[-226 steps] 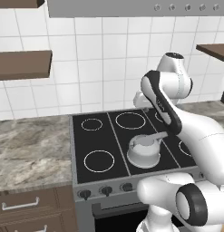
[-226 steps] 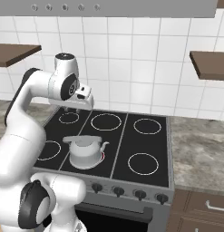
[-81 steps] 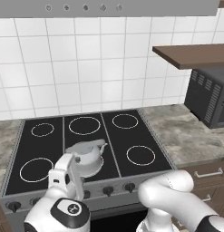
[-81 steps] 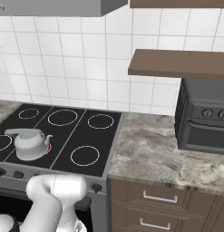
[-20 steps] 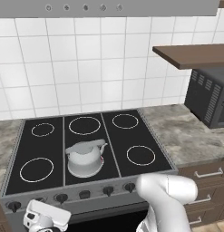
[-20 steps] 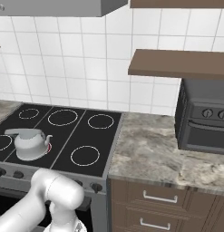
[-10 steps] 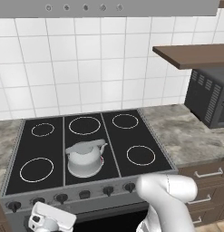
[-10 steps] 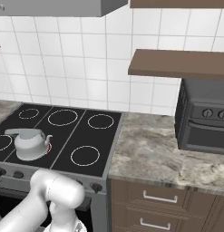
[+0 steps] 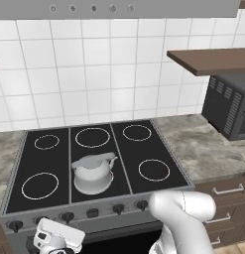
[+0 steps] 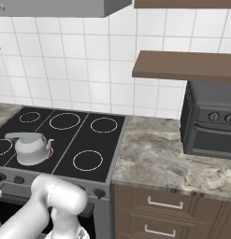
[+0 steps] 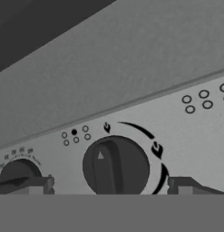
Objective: The kettle is done boiling. Turn off the stove, then wait for 300 timesteps before moving the kettle to the dining table.
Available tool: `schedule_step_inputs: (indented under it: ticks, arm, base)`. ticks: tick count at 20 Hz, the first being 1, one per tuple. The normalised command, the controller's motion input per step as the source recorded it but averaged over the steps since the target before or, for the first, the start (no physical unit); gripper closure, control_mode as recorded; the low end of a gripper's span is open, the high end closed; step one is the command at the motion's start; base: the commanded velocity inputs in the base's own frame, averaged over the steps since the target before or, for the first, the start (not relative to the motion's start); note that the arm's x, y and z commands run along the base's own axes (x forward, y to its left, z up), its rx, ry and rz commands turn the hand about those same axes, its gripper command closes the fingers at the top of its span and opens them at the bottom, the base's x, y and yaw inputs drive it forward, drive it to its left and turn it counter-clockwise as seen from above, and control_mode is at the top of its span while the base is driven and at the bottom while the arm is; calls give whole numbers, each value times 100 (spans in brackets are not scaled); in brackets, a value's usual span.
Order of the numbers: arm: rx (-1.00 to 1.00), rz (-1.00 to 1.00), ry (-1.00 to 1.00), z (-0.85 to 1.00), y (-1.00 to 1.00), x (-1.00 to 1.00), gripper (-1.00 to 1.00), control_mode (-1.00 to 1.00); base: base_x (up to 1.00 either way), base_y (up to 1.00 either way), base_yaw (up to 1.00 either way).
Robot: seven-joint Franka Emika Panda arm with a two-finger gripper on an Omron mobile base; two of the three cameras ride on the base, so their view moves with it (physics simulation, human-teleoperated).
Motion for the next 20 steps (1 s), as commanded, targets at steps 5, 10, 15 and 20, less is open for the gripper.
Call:
schedule_step_inputs:
  ticks: [5, 10, 15, 20]
  arm:
    - [0, 1, 0, -4, -13, 2, -100, -100]
    - [0, 3, 0, -3, -8, 3, -100, -100]
    - [0, 9, 0, -2, -1, 13, -100, -100]
    - [0, 14, 0, 0, 0, 21, -100, -100]
  base:
    - [0, 0, 0]
    - [0, 0, 0]
    - [0, 0, 0]
    - [0, 0, 0]
